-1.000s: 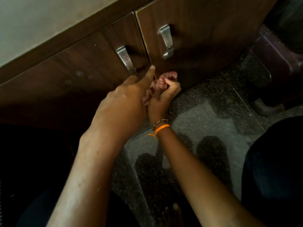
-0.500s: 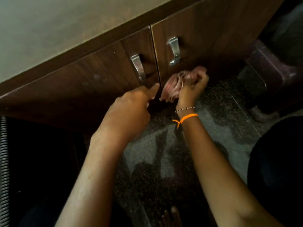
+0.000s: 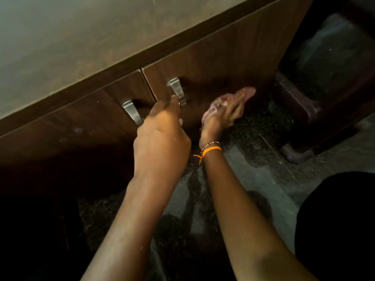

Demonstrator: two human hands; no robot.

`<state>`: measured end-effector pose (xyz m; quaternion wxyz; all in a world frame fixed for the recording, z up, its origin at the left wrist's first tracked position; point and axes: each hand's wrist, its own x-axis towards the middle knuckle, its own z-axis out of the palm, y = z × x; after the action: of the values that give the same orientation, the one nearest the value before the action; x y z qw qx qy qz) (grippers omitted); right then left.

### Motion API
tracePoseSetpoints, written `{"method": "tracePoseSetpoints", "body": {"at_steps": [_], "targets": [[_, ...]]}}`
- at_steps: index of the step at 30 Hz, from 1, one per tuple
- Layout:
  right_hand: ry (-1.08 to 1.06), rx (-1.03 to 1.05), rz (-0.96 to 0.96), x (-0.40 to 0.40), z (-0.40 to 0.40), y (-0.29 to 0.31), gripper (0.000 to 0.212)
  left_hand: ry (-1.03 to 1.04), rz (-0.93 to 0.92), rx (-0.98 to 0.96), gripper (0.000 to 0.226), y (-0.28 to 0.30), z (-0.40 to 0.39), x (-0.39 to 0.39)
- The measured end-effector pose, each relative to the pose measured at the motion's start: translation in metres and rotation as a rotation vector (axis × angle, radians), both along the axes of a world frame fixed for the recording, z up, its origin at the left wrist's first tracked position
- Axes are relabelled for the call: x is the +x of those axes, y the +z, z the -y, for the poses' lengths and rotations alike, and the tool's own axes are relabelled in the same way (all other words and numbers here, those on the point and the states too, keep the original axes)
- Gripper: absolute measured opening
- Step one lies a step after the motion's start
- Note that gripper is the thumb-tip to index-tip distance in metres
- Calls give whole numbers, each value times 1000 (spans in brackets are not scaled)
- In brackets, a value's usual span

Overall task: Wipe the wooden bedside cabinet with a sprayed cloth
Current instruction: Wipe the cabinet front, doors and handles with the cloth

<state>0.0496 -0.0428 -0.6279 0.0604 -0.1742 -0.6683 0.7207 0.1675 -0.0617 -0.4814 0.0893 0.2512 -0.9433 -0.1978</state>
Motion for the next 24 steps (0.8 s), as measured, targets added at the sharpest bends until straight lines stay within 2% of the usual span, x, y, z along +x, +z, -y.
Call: {"method": "tracePoseSetpoints", "body": {"at_steps": [4,6,7,8,9,10,12,13,14,15,17,18,20,22,24], "targets": [[178,-277,342,-10,-6,-55,58,43,57,-106,54,-2,-13,1],[183,-434,349,-13,-7,-64,67,11,48,-175,61,-3,-26,4],[182,-362,345,-15,-8,-68,67,-9,50,-183,68,-2,-33,4],[149,-341,313,-19,-8,-76,60,-23,48,-193,76,-2,-36,3],[135,-332,294,-20,-10,-66,45,-19,49,-214,78,-5,-36,2],[83,-401,273,-23,-11,-56,29,-8,63,-244,76,-8,-34,0],[25,-469,192,-25,-11,-31,14,14,121,-297,73,-12,-30,-4],[27,-461,113,-22,-12,-12,8,14,175,-301,78,-12,-29,-6],[37,-410,29,-20,-11,6,16,11,222,-298,83,-12,-29,-7],[38,-327,-64,-19,-14,21,38,3,247,-301,86,-11,-28,-9],[123,-238,-244,-21,-15,41,54,-16,260,-317,86,-10,-26,-10],[160,-236,-326,-22,-15,53,57,-29,251,-334,84,-11,-23,-10],[163,-70,-469,-33,-18,66,57,-37,225,-380,76,-11,-17,-12],[77,99,-528,-49,-22,77,53,-42,188,-415,65,-11,-11,-14],[-8,179,-551,-64,-27,72,51,-47,141,-419,58,-11,-7,-14]]}}
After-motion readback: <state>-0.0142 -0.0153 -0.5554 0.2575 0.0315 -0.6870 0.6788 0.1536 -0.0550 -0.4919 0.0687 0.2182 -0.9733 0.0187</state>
